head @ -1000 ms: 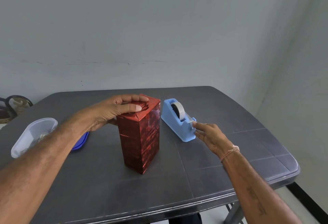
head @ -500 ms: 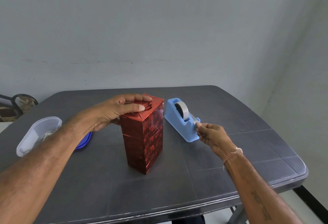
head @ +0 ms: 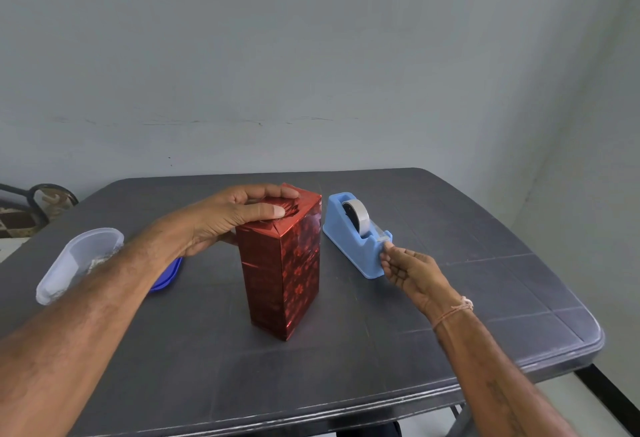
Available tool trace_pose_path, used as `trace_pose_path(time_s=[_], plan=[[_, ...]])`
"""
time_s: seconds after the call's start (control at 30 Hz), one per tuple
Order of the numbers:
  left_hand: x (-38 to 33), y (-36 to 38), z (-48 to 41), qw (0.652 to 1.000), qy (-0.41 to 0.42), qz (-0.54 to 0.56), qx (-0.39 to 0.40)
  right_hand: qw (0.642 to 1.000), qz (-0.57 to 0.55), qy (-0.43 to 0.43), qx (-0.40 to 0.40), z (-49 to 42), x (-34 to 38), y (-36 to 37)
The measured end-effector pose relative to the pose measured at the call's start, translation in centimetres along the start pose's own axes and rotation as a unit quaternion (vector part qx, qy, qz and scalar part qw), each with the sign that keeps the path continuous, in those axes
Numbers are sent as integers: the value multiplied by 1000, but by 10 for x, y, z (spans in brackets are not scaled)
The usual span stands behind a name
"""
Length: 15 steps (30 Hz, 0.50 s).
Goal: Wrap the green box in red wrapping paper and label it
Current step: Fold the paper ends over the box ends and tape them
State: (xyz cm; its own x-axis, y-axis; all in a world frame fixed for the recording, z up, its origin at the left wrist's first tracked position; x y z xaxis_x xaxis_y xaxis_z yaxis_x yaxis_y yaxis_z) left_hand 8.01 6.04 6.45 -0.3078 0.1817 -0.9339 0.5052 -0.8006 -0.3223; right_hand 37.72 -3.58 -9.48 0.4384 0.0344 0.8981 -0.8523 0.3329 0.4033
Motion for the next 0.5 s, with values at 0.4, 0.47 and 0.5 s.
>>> trace_pose_path(time_s=[0.4, 0.47, 0.5], plan=[[0, 0, 0, 1000, 7, 7, 6, 993, 102, 7, -52, 7, -10, -5], [-2, 0, 0, 1000, 11, 13, 5, 991, 120, 19, -56, 13, -10, -2], [-4, 0, 0, 1000, 14, 16, 3, 990, 129, 22, -59, 17, -9, 1]])
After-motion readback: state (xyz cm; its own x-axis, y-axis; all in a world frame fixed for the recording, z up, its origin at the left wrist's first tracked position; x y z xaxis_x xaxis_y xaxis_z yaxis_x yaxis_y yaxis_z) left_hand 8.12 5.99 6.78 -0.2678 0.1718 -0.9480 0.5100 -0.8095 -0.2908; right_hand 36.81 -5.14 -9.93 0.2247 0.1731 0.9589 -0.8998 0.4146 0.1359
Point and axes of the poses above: each hand's wrist, its own z-axis away from the middle knuckle, its own y-axis out of the palm, x = y × z, the point moved 10 cm from there along -z, towards the middle knuckle, and after that the axes turned 12 degrees about x, right-handed, at the moved point
